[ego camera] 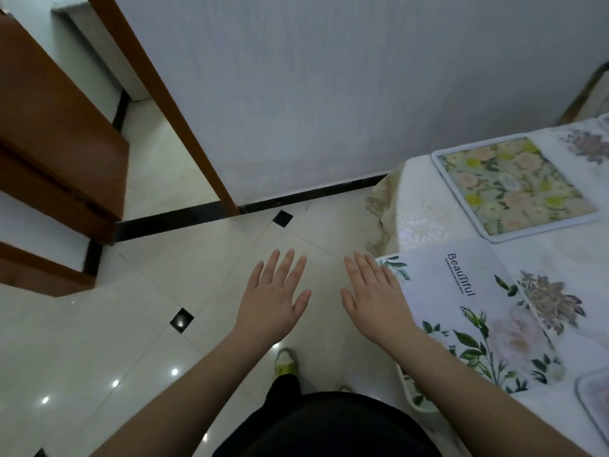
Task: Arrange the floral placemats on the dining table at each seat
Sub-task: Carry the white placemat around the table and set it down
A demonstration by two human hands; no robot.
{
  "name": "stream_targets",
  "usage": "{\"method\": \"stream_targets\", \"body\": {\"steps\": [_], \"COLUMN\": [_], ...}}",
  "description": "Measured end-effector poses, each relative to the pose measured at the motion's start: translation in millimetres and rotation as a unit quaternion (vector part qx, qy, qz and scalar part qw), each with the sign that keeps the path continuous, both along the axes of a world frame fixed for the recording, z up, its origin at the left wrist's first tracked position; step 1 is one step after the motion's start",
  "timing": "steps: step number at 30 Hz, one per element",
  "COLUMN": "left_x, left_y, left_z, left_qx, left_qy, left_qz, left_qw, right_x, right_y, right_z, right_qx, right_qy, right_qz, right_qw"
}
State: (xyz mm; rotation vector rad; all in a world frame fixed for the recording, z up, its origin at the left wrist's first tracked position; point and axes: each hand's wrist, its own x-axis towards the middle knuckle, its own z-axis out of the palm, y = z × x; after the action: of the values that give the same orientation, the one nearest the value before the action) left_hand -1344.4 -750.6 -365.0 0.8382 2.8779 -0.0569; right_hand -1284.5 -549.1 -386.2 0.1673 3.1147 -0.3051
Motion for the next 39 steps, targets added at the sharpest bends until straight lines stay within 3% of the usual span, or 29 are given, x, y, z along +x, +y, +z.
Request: {"method": "stream_targets", "body": {"steps": [11,18,28,32,39], "left_x": [-118.3,-162.6,-120.0,-96.5,-67.2], "left_y": [34.7,65.9,156.4,186.3,240.8], "left_z": [-16.1,-19.6,-21.2,-28.7,-31.0], "left_qx": [0.044,0.066,0.087,0.071,0.009], "left_qy": [0.005,-0.014,-0.045,-0.055,-0.072], "left_qz": [-0.185,-0.299,-0.46,-0.511,-0.528], "left_qw": [0.982,0.952,0.883,0.855,0.846], "right_x": [-58.9,-70.0,5.3,30.0,77.0], "right_y": [-14.1,-18.5,6.9,26.8,69.8], "right_z": [-4.6,8.9,9.9,4.9,-11.2], "right_qx": [-0.003,-0.008,-0.006,-0.014,-0.079], "right_qy": [-0.037,-0.061,-0.108,-0.104,-0.104], "right_qz": [-0.16,-0.283,-0.455,-0.472,-0.509], "right_qw": [0.986,0.957,0.884,0.875,0.851]}}
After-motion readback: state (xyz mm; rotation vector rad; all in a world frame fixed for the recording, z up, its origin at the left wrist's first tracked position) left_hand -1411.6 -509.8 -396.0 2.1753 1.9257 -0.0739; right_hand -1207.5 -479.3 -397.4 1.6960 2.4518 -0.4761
